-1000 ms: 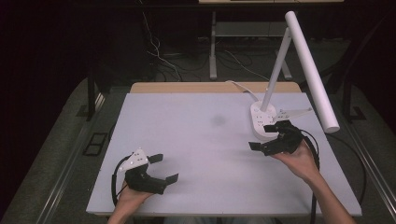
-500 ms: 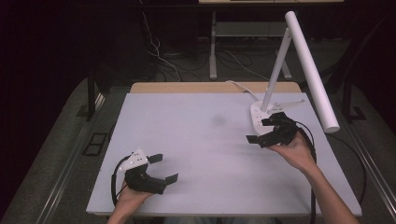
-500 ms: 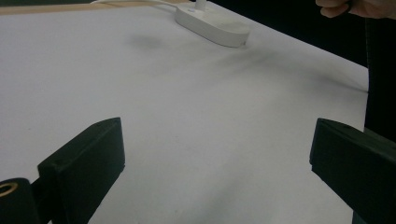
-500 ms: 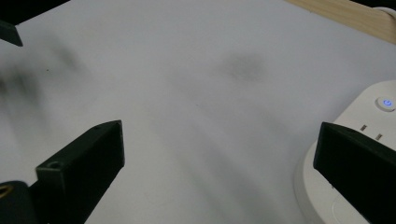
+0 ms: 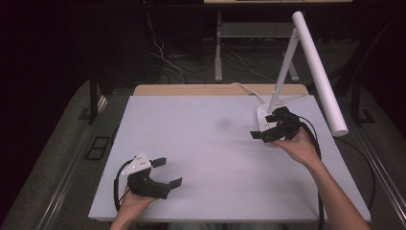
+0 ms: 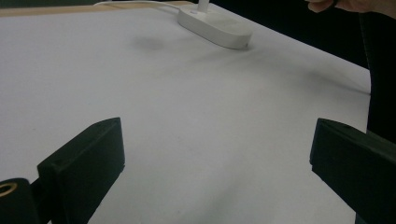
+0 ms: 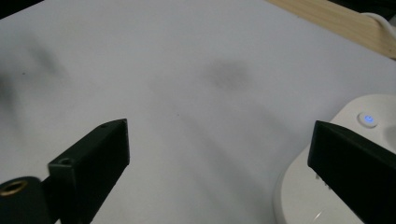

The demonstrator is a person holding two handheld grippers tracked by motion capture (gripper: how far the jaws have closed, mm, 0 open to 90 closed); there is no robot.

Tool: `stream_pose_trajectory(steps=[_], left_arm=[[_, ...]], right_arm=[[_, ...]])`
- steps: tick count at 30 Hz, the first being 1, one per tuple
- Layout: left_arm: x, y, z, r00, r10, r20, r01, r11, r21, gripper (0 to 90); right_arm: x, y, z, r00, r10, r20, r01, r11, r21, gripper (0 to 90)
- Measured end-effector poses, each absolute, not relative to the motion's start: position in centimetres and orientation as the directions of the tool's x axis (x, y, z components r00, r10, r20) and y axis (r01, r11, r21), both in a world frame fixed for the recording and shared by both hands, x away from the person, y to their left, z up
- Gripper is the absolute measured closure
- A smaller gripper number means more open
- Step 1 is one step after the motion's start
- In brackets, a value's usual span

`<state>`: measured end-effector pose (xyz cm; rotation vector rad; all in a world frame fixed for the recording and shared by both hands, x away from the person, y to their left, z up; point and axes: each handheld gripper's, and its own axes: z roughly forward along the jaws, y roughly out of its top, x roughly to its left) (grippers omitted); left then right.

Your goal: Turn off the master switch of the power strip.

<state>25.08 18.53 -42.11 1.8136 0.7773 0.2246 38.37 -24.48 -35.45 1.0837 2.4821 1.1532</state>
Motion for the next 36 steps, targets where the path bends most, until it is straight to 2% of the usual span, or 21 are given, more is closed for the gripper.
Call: stream_pose_trajectory(steps=[3,5,9,10,14,15,23,30,36], left_arm=[[25.1,18.5,-42.1,0.767,0.605,-0.213,0.397,-0.187,0.898,2.0],[25.1,18.6,-42.1,0.767,0.605,-0.212,0.397,-0.188,0.898,2.0],[25.1,18.6,-42.1,0.768,0.605,-0.210,0.396,-0.190,0.899,2.0],[25.1,18.6,-42.1,0.767,0.606,-0.211,0.397,-0.189,0.898,2.0],[25.1,18.6,-42.1,0.767,0.606,-0.211,0.397,-0.189,0.898,2.0],[25.2,18.6,-42.1,0.767,0.606,-0.212,0.397,-0.189,0.898,2.0],[25.2,18.6,-42.2,0.769,0.603,-0.213,0.398,-0.191,0.897,2.0],[25.3,18.6,-42.2,0.769,0.601,-0.216,0.400,-0.190,0.896,2.0],[25.3,18.6,-42.2,0.772,0.599,-0.212,0.398,-0.195,0.896,2.0]], right_arm=[[38.8,-24.3,-35.5,-0.706,0.700,0.109,0.538,0.430,0.725,5.9],[39.5,-24.3,-35.4,-0.710,0.698,0.091,0.528,0.442,0.726,14.0],[40.1,-24.2,-35.5,-0.701,0.708,0.078,0.527,0.442,0.726,16.6],[40.5,-24.2,-35.6,-0.702,0.709,0.068,0.520,0.444,0.730,20.8],[41.0,-24.3,-35.6,-0.694,0.718,0.061,0.522,0.442,0.729,25.3],[41.4,-24.3,-35.6,-0.689,0.723,0.056,0.524,0.443,0.728,30.0],[42.9,-24.2,-35.8,-0.670,0.743,0.010,0.520,0.460,0.720,45.9],[44.1,-24.0,-36.5,-0.654,0.757,-0.023,0.532,0.480,0.697,56.0],[45.0,-24.2,-37.1,-0.629,0.777,-0.028,0.549,0.469,0.692,60.2]])
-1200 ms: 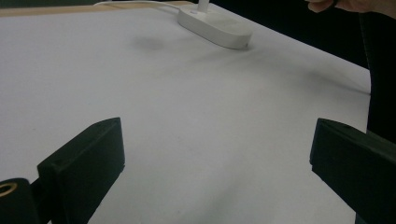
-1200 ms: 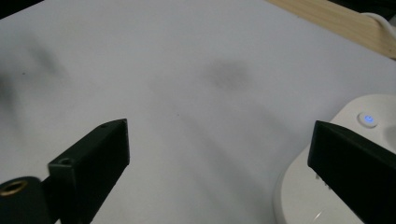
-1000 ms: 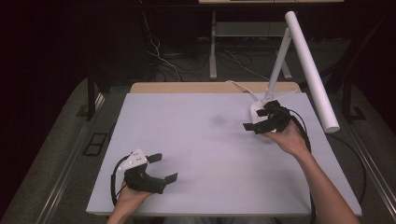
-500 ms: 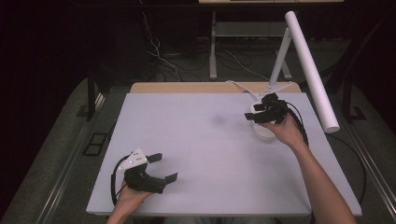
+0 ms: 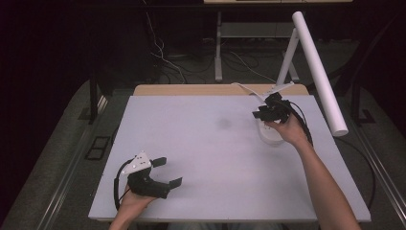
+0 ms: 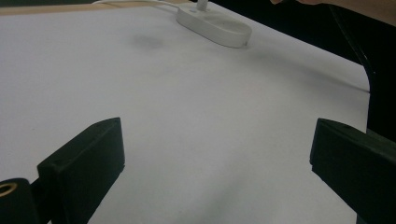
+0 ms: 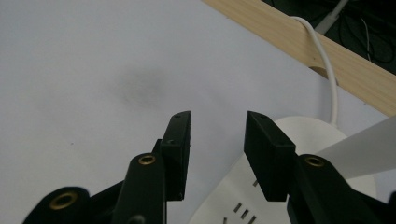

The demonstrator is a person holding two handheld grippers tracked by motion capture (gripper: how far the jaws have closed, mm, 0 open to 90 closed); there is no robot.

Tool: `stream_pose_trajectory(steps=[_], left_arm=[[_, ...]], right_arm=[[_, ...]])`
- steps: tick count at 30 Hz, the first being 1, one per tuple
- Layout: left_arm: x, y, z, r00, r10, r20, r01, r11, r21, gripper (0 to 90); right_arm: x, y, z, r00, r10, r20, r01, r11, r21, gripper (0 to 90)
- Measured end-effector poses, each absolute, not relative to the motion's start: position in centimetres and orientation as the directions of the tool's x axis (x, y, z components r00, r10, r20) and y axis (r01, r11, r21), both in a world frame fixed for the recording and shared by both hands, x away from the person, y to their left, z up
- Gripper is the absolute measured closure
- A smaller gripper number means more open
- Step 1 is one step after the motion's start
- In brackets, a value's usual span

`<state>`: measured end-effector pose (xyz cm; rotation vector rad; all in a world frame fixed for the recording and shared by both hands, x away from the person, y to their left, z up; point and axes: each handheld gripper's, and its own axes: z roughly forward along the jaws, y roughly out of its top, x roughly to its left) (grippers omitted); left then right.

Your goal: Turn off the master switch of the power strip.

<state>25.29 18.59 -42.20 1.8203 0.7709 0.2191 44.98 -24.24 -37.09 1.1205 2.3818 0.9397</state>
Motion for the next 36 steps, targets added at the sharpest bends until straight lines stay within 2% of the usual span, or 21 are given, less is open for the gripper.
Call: stream_pose_trajectory(steps=[8,19,36], left_arm=[[25.3,18.7,-42.2,0.770,0.601,-0.213,0.399,-0.193,0.897,2.0],[25.4,18.8,-42.2,0.769,0.603,-0.211,0.397,-0.192,0.898,2.0],[25.6,19.1,-42.2,0.762,0.612,-0.211,0.398,-0.187,0.898,2.0]], right_arm=[[46.2,-24.8,-37.6,-0.601,0.798,-0.038,0.562,0.456,0.690,67.5],[47.5,-24.6,-37.6,-0.584,0.808,-0.077,0.553,0.465,0.691,88.9],[49.8,-25.1,-39.3,-0.545,0.831,-0.113,0.577,0.469,0.669,89.3]])
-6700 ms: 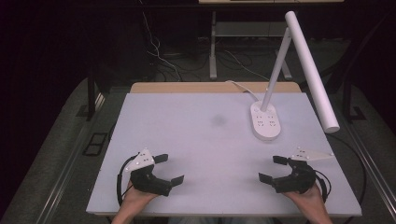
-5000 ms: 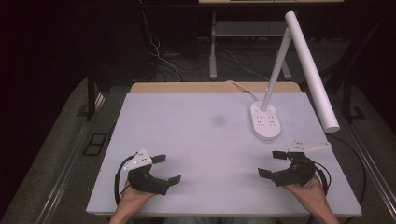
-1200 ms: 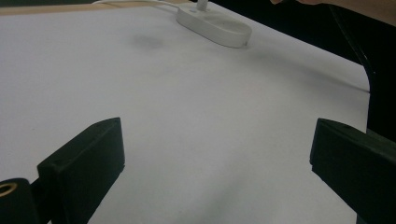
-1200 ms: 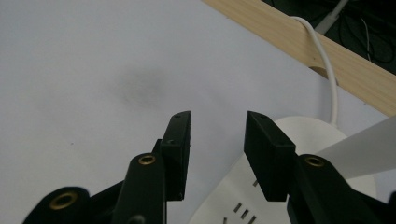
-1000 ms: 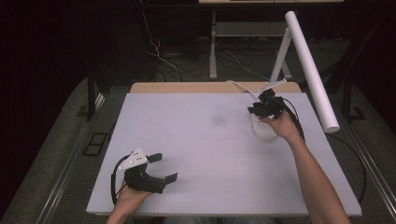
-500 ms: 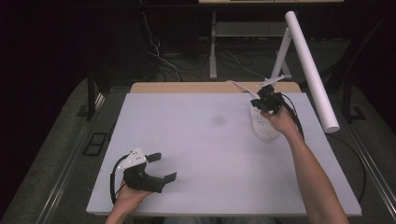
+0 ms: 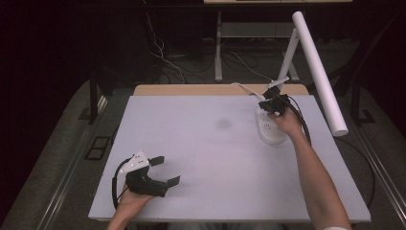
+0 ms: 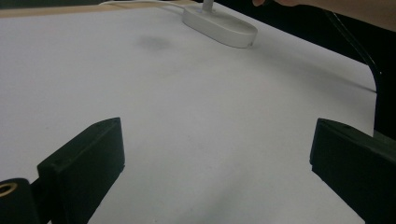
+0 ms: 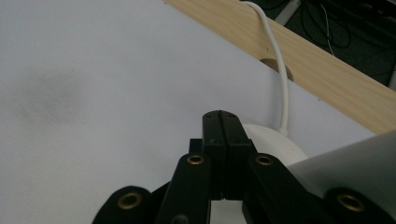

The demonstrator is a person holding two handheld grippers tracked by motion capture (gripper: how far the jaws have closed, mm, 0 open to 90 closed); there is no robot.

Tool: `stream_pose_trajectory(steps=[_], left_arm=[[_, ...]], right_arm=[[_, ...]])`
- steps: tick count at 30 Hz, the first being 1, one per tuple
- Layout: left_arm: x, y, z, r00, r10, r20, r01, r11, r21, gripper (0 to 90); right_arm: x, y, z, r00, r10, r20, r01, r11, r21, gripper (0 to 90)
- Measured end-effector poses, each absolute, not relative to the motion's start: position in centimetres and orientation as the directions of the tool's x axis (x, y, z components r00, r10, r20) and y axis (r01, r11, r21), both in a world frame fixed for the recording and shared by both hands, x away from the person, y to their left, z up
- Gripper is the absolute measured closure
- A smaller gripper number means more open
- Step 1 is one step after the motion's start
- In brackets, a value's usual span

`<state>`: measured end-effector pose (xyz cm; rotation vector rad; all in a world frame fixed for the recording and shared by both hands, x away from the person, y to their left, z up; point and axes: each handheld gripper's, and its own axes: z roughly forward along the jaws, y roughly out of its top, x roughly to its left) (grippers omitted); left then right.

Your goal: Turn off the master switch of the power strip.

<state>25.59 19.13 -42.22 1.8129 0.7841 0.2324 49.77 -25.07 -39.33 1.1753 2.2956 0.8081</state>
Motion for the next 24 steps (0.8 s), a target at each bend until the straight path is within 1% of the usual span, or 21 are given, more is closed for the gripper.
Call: stream_pose_trajectory(steps=[12,24], left_arm=[[25.6,19.2,-42.3,0.764,0.612,-0.207,0.398,-0.194,0.897,2.1],[25.6,19.1,-42.3,0.766,0.608,-0.208,0.400,-0.197,0.895,2.1]], right_arm=[[50.0,-24.0,-40.7,-0.538,0.827,-0.163,0.599,0.511,0.616,89.2],[49.8,-23.7,-41.2,-0.532,0.808,-0.253,0.597,0.569,0.565,89.2]])
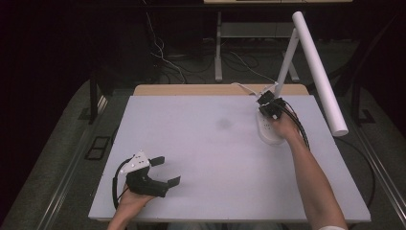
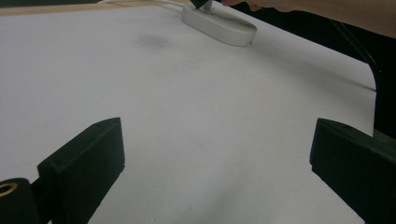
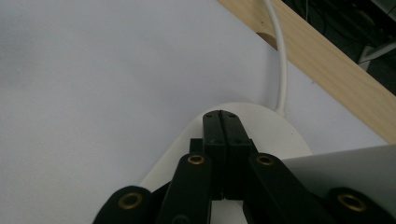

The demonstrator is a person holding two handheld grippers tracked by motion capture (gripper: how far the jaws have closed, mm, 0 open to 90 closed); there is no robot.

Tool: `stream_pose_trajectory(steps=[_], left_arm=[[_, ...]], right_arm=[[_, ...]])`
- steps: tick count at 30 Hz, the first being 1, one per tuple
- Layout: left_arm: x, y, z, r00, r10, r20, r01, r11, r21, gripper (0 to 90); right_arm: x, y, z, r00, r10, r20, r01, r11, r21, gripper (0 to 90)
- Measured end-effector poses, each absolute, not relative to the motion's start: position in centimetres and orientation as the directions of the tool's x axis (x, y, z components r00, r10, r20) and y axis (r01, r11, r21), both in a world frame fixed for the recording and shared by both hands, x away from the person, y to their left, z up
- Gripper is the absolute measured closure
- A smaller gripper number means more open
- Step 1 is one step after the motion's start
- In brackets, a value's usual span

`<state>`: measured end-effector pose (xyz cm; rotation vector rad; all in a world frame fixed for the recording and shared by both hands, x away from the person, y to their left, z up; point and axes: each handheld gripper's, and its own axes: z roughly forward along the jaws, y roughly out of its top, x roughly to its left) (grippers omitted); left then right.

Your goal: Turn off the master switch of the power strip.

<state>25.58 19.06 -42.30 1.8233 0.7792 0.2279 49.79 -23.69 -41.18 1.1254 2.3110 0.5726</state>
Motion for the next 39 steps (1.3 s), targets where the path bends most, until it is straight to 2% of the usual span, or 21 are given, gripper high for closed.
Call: stream_pose_trajectory(steps=[12,15,29,34,36,39], left_arm=[[25.45,18.91,-42.31,0.772,0.602,-0.203,0.394,-0.205,0.896,2.1],[25.39,18.86,-42.30,0.772,0.602,-0.204,0.394,-0.201,0.897,2.1],[25.19,18.96,-42.24,0.773,0.602,-0.200,0.390,-0.203,0.898,2.1],[25.20,19.03,-42.29,0.769,0.605,-0.205,0.395,-0.198,0.897,2.0],[25.26,19.10,-42.28,0.768,0.606,-0.207,0.396,-0.196,0.897,2.0],[25.31,19.22,-42.29,0.763,0.611,-0.210,0.398,-0.189,0.897,2.0]], right_arm=[[49.82,-23.09,-41.44,-0.501,0.816,-0.288,0.617,0.571,0.541,89.5],[49.97,-23.49,-41.28,-0.493,0.835,-0.244,0.638,0.538,0.551,89.6],[50.02,-23.43,-41.41,-0.467,0.855,-0.226,0.658,0.507,0.557,89.8],[50.00,-23.55,-41.34,-0.485,0.843,-0.232,0.646,0.524,0.556,89.6],[49.95,-23.50,-41.05,-0.494,0.845,-0.205,0.640,0.513,0.573,89.5],[49.59,-22.97,-41.04,-0.505,0.830,-0.238,0.629,0.543,0.557,89.6]])
